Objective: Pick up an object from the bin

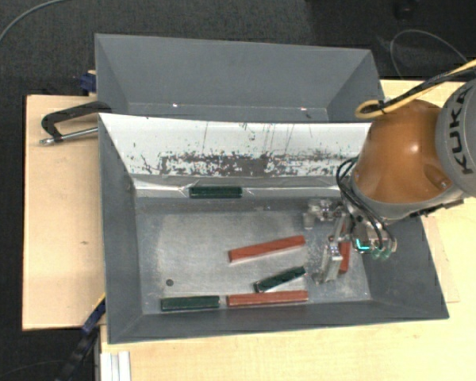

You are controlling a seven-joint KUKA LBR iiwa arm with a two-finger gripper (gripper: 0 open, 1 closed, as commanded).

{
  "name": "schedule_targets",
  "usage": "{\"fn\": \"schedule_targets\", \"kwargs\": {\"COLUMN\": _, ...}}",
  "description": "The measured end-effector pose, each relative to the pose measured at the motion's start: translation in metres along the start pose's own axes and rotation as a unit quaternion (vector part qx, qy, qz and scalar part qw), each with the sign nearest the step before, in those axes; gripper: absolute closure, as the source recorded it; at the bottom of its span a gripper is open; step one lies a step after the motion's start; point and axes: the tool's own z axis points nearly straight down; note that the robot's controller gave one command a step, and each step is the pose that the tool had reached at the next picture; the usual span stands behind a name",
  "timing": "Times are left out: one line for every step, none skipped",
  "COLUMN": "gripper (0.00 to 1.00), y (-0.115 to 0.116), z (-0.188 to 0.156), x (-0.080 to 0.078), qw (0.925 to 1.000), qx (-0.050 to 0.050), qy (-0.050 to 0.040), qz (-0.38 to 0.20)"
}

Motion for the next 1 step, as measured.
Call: {"fn": "schedule_targets", "kwargs": {"gripper": 0.00, "y": -0.0293, "z": -0.0919, "x": -0.0009, "qw": 0.9972, "qx": 0.002, "qy": -0.0103, "qz": -0.075}}
